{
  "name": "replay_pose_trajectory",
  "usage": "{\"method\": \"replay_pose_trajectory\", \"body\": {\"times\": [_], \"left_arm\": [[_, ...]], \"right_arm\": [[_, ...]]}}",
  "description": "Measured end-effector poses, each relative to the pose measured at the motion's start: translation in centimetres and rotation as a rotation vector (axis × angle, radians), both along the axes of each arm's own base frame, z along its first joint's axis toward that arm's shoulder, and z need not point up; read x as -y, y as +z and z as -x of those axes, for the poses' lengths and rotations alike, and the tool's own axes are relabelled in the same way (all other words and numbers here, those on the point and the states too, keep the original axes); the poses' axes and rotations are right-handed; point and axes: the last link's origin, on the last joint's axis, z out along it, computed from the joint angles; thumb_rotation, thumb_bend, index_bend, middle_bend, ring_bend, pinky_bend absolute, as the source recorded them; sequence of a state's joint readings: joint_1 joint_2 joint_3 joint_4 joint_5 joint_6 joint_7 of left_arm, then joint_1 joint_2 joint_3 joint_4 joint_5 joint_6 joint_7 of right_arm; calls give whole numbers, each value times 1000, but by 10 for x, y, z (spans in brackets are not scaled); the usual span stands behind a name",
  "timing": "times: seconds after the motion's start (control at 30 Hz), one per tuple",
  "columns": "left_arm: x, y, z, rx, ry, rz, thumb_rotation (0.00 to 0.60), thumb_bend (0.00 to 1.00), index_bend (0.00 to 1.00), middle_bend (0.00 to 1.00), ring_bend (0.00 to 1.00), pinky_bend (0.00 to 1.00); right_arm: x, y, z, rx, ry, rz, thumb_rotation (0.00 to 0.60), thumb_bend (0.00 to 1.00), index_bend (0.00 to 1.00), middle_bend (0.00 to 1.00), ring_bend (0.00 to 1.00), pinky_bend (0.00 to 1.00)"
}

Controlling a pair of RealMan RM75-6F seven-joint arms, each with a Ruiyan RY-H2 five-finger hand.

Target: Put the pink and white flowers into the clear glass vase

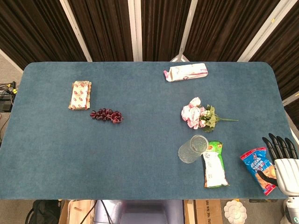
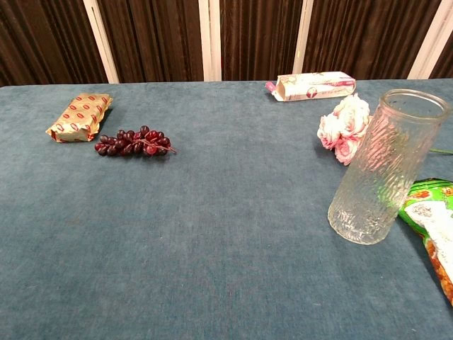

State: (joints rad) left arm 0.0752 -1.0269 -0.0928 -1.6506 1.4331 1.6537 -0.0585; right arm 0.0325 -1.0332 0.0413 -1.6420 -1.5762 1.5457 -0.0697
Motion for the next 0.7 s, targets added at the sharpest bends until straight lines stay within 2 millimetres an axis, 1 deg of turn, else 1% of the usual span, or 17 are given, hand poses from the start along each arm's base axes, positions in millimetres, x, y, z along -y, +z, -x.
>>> {"method": "replay_pose_trajectory", "body": {"times": [0.4, 0.7], "left_arm": [[3, -1, -3, -5, -11, 3, 600, 198, 93, 32, 0, 19], [1, 0, -2, -6, -8, -5, 600, 197, 93, 32, 0, 19]], "right_arm": [[-2, 0, 0, -1, -11, -9, 600, 124, 96, 45, 13, 0], [1, -2, 0, 24, -21, -24, 600, 125, 96, 45, 13, 0]]}}
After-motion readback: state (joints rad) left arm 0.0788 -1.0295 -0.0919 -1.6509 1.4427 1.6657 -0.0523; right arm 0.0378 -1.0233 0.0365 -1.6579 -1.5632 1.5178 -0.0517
